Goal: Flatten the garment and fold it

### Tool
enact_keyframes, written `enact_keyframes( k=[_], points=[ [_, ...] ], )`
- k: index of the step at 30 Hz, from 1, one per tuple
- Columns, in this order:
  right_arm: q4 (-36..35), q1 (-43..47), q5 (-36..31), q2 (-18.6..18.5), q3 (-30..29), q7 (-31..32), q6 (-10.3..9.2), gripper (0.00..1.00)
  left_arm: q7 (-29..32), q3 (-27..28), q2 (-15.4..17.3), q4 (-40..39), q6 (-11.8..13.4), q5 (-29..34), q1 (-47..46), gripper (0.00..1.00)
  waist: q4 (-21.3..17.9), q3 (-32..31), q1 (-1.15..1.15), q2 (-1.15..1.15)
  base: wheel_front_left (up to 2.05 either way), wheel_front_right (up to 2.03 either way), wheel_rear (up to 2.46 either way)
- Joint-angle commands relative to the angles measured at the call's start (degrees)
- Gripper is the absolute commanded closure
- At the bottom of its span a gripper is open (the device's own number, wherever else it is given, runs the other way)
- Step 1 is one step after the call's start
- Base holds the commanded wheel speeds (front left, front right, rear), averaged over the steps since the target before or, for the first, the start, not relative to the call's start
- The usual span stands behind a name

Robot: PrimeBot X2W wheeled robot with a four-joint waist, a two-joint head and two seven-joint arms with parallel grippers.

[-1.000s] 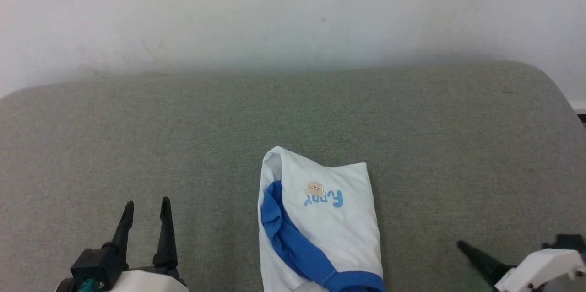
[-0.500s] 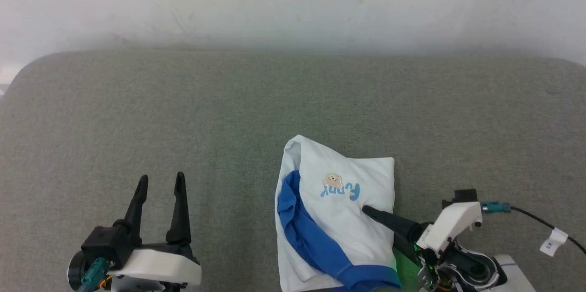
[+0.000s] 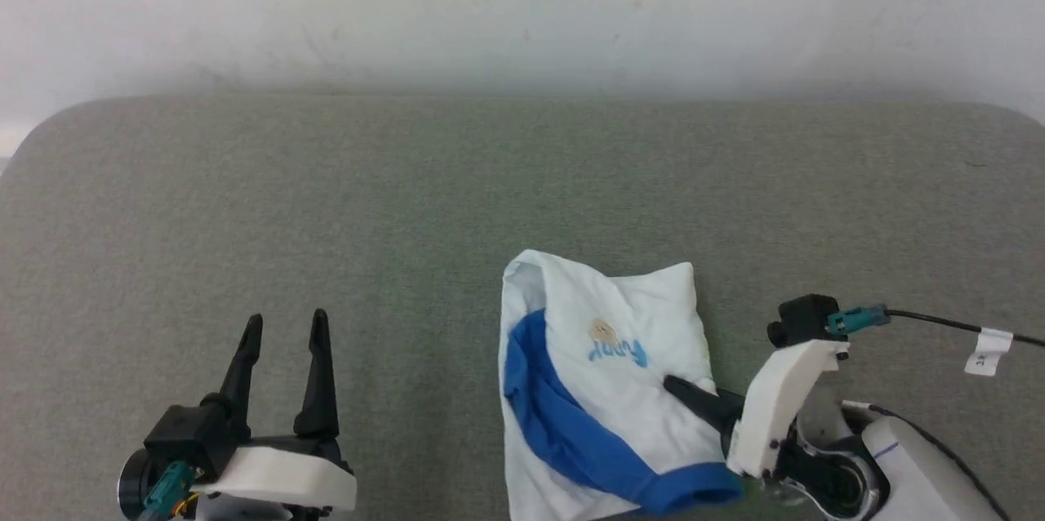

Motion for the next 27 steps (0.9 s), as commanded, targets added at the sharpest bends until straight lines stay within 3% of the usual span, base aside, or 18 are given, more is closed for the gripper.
enact_keyframes(
  k=[1,6,12,17,22,27],
  points=[
    [-1.89,0.92,-3.81,-2.56,2.02,-0.93,-0.02,1.00,-0.27,0.20,-0.16,0.02,-0.53,0.74,0.18,0.00,-2.12,-1.53,0.00,0.00,0.00,0.00,0.00],
    [-8.19,1.75,-13.57,-9.30,5.50,-1.01,-0.02,1.00,-0.27,0.86,-0.26,-0.35,-0.82,0.51,0.63,0.00,-6.34,-1.79,0.00,0.00,0.00,0.00,0.00],
    [-15.01,2.49,-24.02,-16.41,4.58,3.73,-0.02,1.00,-0.27,1.06,-0.41,-2.41,-1.02,0.83,0.16,0.00,-13.20,1.18,0.00,0.00,0.00,0.00,0.00],
    [-17.93,2.47,-29.05,-20.11,1.45,7.70,-0.02,1.00,-0.27,0.77,0.37,-4.19,-1.60,1.88,-2.32,0.00,-18.96,6.84,0.00,0.00,0.00,0.00,0.00],
    [-13.87,0.63,-32.40,-21.38,-4.70,6.21,-0.02,1.00,-0.27,0.20,1.56,-4.96,-2.13,2.89,-6.03,0.00,-22.48,12.66,0.00,0.00,0.00,0.00,0.00],
    [-5.40,-3.00,-35.51,-22.05,-9.25,0.68,-0.02,1.00,-0.27,-1.19,2.41,-4.87,-2.66,3.70,-9.91,0.00,-23.14,17.68,0.00,0.00,0.00,0.00,0.00]
  ],
)
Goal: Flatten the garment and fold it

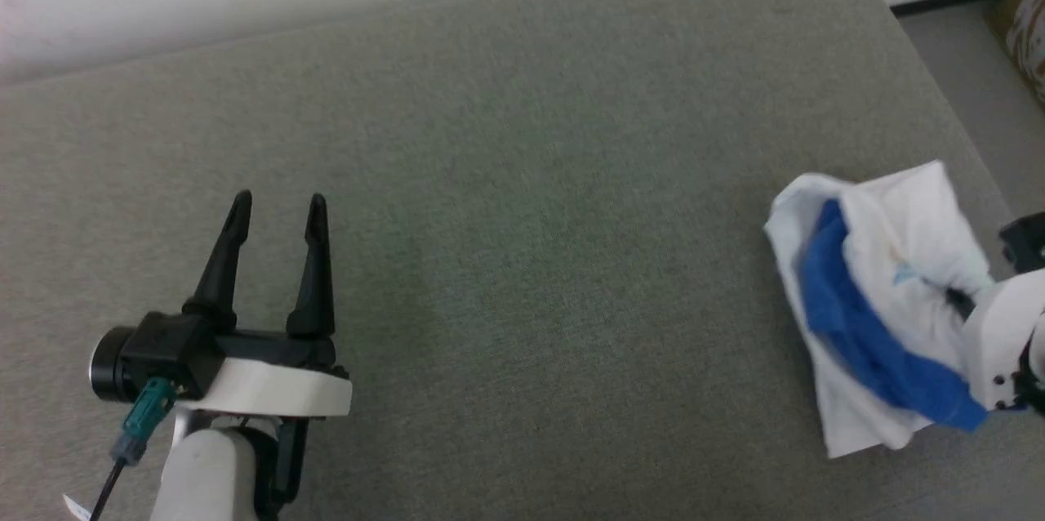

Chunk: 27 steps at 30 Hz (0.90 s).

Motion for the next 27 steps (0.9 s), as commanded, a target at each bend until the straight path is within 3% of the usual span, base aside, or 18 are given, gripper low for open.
enact_keyframes(
  k=[1,7,12,13,14,22,27],
  points=[
    [2.90,-2.23,-1.20,-0.47,-1.31,-2.12,-0.06,1.00,-0.27,-0.52,0.65,-0.21,-0.35,0.89,-1.80,0.00,-4.34,8.44,-0.01,0.00,0.00,0.00,0.00],
    [11.75,-7.66,-5.87,-1.20,-7.06,-10.63,-0.06,1.00,-0.27,-1.59,1.79,-0.27,-0.77,1.40,-5.10,0.00,-3.17,13.07,-0.01,0.00,0.00,0.00,0.00],
    [18.02,-10.97,-8.07,0.53,-11.74,-17.61,-0.06,1.00,-0.27,-2.09,2.24,-0.15,-0.93,1.55,-6.86,0.00,-1.87,14.74,-0.01,0.00,0.00,0.00,0.00],
    [18.91,-11.28,-8.37,1.21,-11.79,-18.63,-0.06,0.68,-0.27,-2.17,2.23,-0.02,-0.95,1.54,-7.04,0.00,-1.61,14.76,-0.01,0.00,0.00,0.00,0.00],
    [19.38,-11.54,-8.74,1.60,-11.60,-20.32,-0.06,0.00,-0.27,-2.22,2.18,0.11,-0.96,1.50,-7.18,0.00,-1.33,14.73,-0.01,0.00,0.00,0.00,0.00],
    [24.77,-11.25,-15.91,2.33,-18.13,-31.95,-0.06,0.00,-0.27,-1.73,0.79,1.51,-0.79,0.33,-5.80,0.00,0.44,9.88,-0.01,0.00,0.00,0.00,0.00],
    [21.29,-9.07,-20.73,5.84,-23.17,-35.23,-0.06,0.00,-0.27,-0.67,-0.49,2.47,-0.42,-0.70,-2.95,0.00,1.07,3.84,-0.01,0.00,0.00,0.00,0.00]
  ],
)
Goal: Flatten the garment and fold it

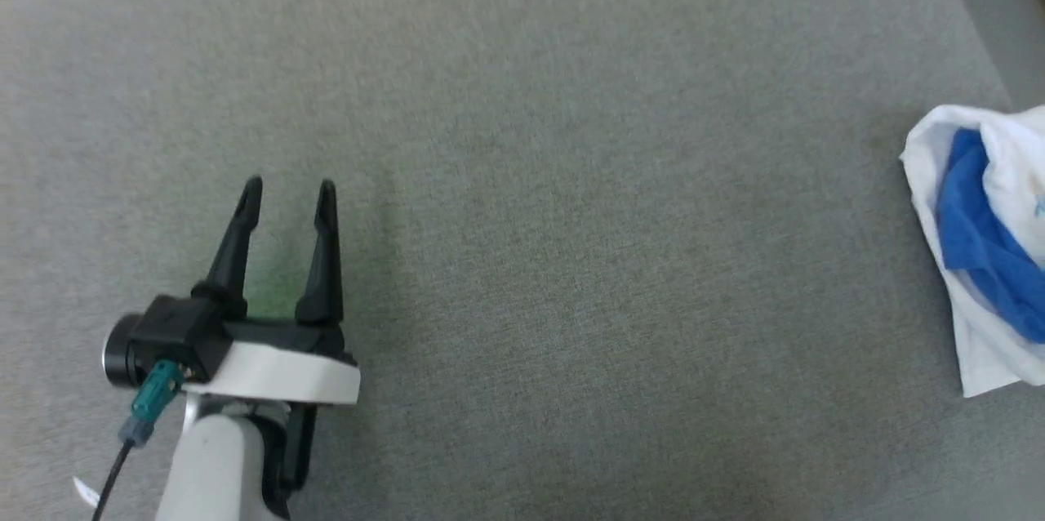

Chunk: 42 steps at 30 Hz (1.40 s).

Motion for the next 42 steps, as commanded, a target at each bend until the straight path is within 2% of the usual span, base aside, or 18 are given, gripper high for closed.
enact_keyframes(
  k=[1,2,3,5,6,11,19,25,32,42],
  points=[
    [-1.94,1.33,-1.15,1.38,-0.37,-0.61,-0.05,0.00,-0.27,0.44,-0.36,0.34,0.24,-0.30,1.22,0.00,1.24,-5.85,0.01,0.00,0.00,0.00,0.00],
    [-1.94,1.33,-1.15,1.38,-0.37,-0.61,-0.05,0.00,-0.27,0.44,-0.36,0.34,0.24,-0.30,1.22,0.00,1.24,-5.85,0.01,0.00,0.00,0.00,0.00],
    [-5.71,3.13,-1.87,3.58,-0.53,-0.72,-0.05,0.00,-0.27,0.91,-0.79,0.58,0.48,-0.64,2.57,0.00,1.56,-8.05,0.01,0.00,0.00,0.00,0.00],
    [-7.66,4.21,-2.15,4.52,-0.35,-0.60,-0.05,0.00,-0.27,1.04,-0.98,0.68,0.61,-0.75,3.24,0.00,1.84,-9.01,0.01,0.00,0.00,0.00,0.00],
    [-11.82,6.53,-1.99,6.81,0.35,-0.28,-0.05,0.00,-0.27,1.29,-1.29,1.00,0.89,-0.86,4.43,0.00,2.69,-10.90,0.01,0.00,0.00,0.00,0.00],
    [-22.11,12.81,-0.64,12.85,3.58,2.22,-0.05,0.00,-0.27,2.33,-1.70,1.61,1.38,-1.03,6.39,0.00,5.80,-13.95,0.01,0.00,0.00,0.00,0.00],
    [-29.75,15.59,2.11,19.12,9.94,4.46,-0.05,0.00,-0.27,5.29,-1.38,3.20,2.33,-0.09,8.71,0.00,9.64,-17.50,0.01,0.00,0.00,0.00,0.00],
    [-34.18,18.64,2.67,21.31,9.31,3.48,-0.05,0.00,-0.27,5.78,-0.58,4.79,1.56,0.25,9.05,0.00,11.53,-19.02,0.01,0.00,0.00,0.00,0.00],
    [-39.41,25.29,3.66,23.53,9.59,3.01,-0.05,0.00,-0.27,6.13,0.05,6.18,0.66,0.54,11.94,0.00,11.78,-20.77,0.01,0.00,0.00,0.00,0.00],
    [-42.12,30.27,4.27,24.34,12.02,3.11,-0.05,0.00,-0.27,5.28,-0.56,7.59,-0.27,0.30,13.52,0.00,12.88,-22.11,0.01,0.00,0.00,0.00,0.00]
  ],
)
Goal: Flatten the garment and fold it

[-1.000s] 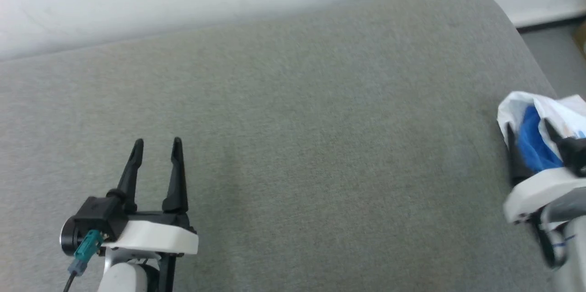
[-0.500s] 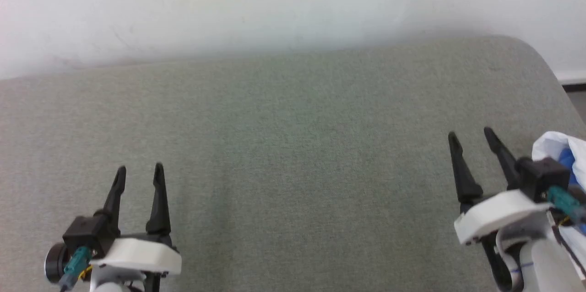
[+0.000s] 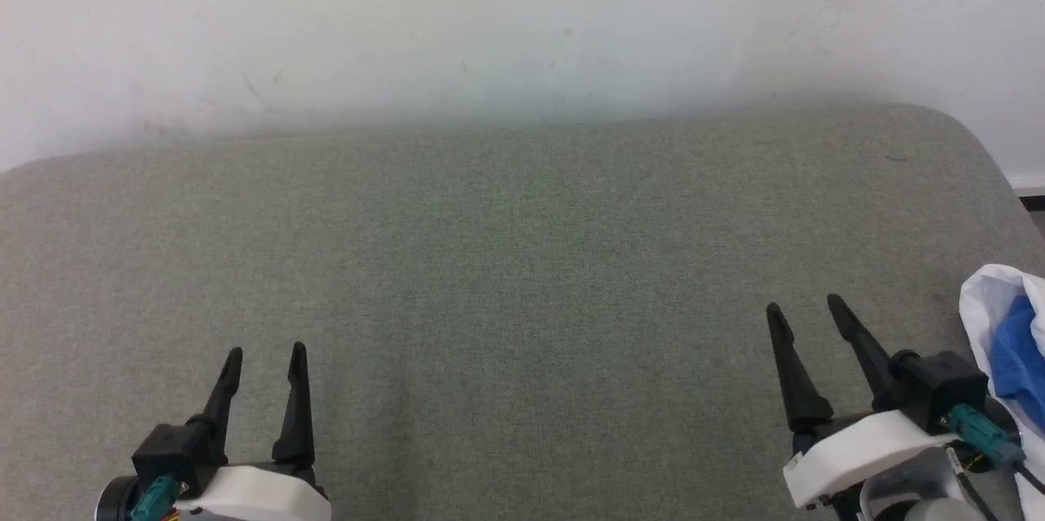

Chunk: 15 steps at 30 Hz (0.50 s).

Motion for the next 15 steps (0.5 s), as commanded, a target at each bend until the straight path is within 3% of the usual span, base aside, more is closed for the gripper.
enact_keyframes(
  k=[1,6,7,15],
  points=[
    [-0.35,0.68,0.05,0.21,0.09,-0.32,-0.04,0.00,-0.27,-0.11,-0.10,0.16,-0.28,0.23,0.59,0.00,0.21,-0.20,0.00,0.00,0.00,0.00,0.00],
    [-0.44,1.81,0.80,0.23,0.46,-0.55,-0.04,0.00,-0.27,-0.39,-0.20,0.89,-0.63,0.33,0.53,0.00,0.59,-0.58,0.00,0.00,0.00,0.00,0.00],
    [-0.10,1.32,0.60,0.04,0.43,-0.10,0.00,1.00,0.01,-0.28,-0.07,0.80,-0.45,-0.01,0.10,1.00,0.58,-0.56,0.00,0.00,0.00,0.00,0.00],
    [-0.13,1.24,0.27,0.01,0.34,0.23,0.00,1.00,0.59,-0.43,-0.13,0.60,-0.23,0.24,0.01,1.00,0.67,-0.62,0.00,0.00,0.00,0.00,0.00]
  ],
)
